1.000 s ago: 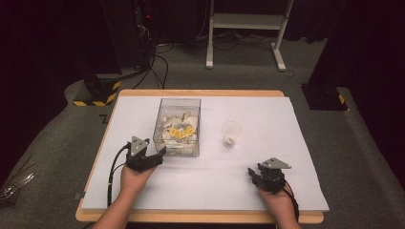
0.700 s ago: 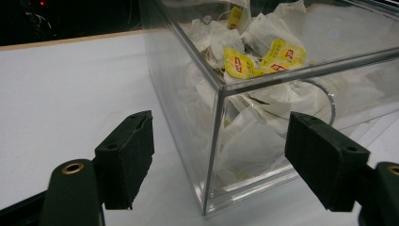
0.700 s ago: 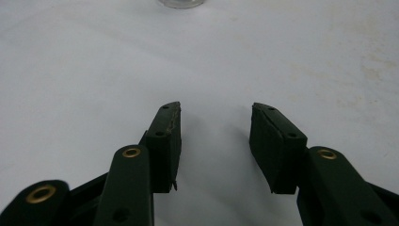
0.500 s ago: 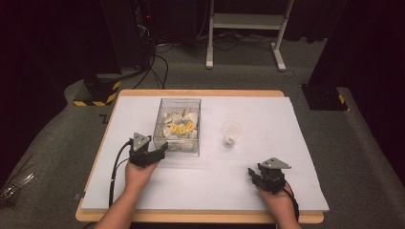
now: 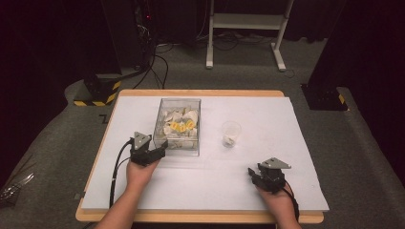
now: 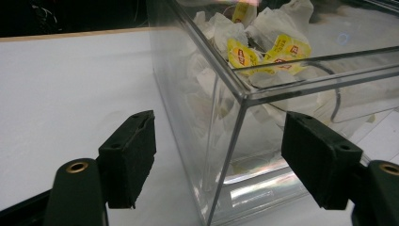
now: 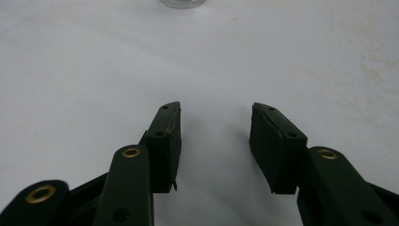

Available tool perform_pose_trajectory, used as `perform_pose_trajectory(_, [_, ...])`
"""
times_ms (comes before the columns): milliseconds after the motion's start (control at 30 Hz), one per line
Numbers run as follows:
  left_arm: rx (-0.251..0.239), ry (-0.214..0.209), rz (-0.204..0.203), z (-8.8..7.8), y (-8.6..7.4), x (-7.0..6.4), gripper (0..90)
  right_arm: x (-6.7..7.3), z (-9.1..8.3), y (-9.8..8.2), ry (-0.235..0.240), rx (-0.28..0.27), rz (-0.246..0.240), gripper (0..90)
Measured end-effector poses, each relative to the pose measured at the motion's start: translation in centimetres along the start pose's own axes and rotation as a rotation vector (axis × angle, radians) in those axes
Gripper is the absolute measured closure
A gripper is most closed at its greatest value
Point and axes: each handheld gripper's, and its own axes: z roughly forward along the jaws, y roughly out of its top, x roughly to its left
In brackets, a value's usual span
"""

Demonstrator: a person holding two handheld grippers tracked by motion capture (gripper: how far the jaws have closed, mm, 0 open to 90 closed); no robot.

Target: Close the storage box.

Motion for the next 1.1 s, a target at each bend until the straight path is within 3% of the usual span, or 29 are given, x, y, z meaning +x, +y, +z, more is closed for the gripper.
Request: perform_pose_trajectory(1100, [0.005,0.007,0.002,-0.3,0.11,-0.1,28.3,-0.04,0.0,0.0,0.002,-0.001,-0.004,53.6])
